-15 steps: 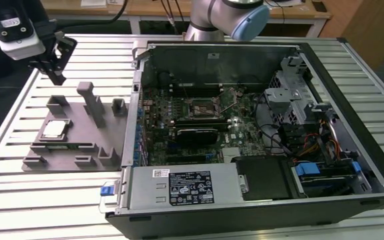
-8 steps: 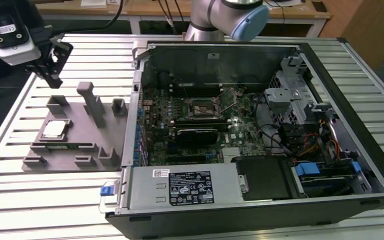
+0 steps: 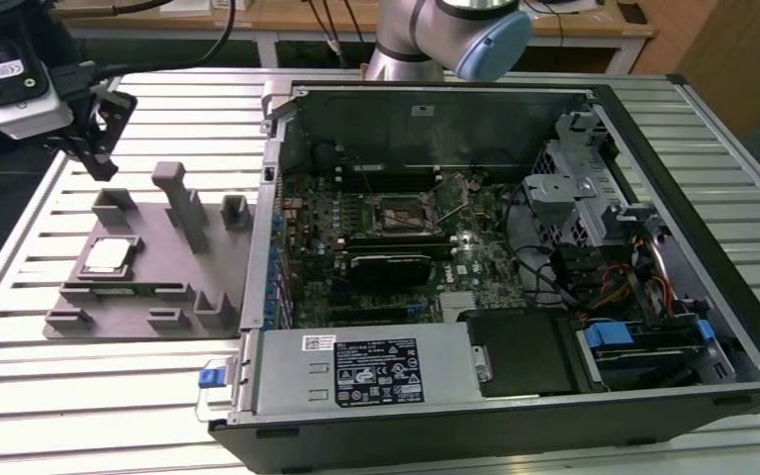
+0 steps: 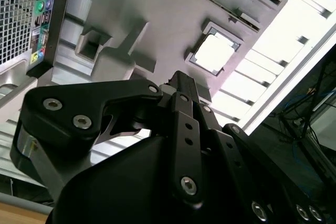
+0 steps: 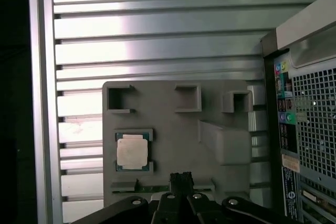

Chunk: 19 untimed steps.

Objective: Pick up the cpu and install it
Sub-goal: 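Reach for the cpu, then pick up the cpu and move it towards the insertion slot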

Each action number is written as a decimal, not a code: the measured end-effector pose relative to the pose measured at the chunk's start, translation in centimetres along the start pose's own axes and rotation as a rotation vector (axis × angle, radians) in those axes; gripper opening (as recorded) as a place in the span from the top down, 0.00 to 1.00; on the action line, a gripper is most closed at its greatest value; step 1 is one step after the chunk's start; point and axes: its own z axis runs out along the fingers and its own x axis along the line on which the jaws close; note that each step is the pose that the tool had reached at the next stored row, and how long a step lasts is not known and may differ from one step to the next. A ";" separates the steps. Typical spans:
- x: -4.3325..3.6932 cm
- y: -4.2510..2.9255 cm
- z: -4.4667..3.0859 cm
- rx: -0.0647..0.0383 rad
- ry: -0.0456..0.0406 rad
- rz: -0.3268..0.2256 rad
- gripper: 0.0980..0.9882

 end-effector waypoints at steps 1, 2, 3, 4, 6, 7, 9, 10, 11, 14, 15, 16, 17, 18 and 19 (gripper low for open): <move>0.08 0.04 0.11 0.000 0.0000 0.000 0.99; 0.15 0.10 0.22 0.000 0.0000 0.000 0.99; 0.23 0.19 0.33 0.000 0.0001 0.000 0.99; 0.31 0.27 0.42 0.000 0.0001 0.000 0.99; 0.48 0.50 0.60 0.000 0.0000 0.000 0.99; 0.57 0.62 0.70 0.000 -0.0001 0.000 0.99; 0.76 0.85 0.89 0.000 0.0000 0.000 0.99; 0.85 0.93 1.03 0.000 -0.0001 0.000 0.99; 0.94 0.97 1.18 0.000 -0.0001 0.000 0.99; 1.12 1.03 1.57 0.000 -0.0001 0.000 0.99; 1.14 1.02 1.60 0.000 0.0001 0.000 0.99; 1.15 1.02 1.61 0.000 0.0002 0.000 0.99; 1.16 1.03 1.62 0.000 0.0000 0.000 0.99; 1.17 1.03 1.62 0.000 0.0000 0.000 0.99; 1.17 1.03 1.62 0.000 0.0000 0.000 0.99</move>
